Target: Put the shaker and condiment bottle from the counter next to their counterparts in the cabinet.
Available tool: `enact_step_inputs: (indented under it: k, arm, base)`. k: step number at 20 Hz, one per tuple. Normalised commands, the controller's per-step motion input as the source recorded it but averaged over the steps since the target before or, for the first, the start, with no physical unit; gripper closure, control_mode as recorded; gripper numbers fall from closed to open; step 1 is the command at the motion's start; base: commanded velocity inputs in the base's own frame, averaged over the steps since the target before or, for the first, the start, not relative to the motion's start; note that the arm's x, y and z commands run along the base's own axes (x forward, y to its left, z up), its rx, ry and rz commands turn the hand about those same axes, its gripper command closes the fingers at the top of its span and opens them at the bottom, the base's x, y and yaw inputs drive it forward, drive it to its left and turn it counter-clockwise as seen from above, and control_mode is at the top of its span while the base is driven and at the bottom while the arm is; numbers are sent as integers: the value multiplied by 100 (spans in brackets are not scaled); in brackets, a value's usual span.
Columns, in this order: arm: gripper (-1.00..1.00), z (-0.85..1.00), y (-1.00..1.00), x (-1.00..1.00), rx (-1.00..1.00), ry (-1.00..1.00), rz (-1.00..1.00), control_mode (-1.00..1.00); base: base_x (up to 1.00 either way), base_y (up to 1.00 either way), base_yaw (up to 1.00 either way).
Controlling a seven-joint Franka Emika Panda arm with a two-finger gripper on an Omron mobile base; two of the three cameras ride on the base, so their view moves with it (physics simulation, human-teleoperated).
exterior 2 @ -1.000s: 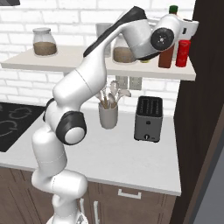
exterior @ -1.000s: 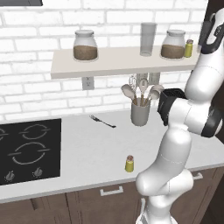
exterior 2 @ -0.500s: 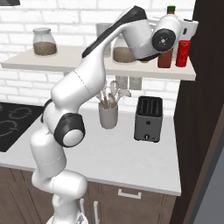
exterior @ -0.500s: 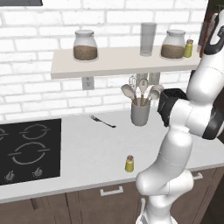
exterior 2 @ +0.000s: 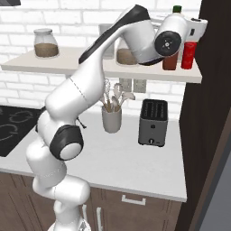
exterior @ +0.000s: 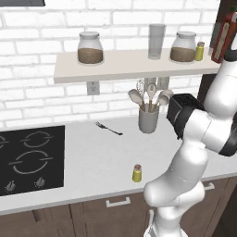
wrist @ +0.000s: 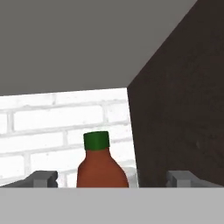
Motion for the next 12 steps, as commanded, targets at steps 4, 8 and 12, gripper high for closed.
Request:
enact_step_inputs:
  k: [4,8,12]
  arm:
    - [-100,14,-3,-98,-4,0,-13,-100]
    - [-100,-8,46,-100,-5,-2,-18,-100]
    - [-100,-42,96,-100,-5,-6,-24,-100]
  base:
    - [0,0,0]
    - [0,0,0]
    - [0,0,0]
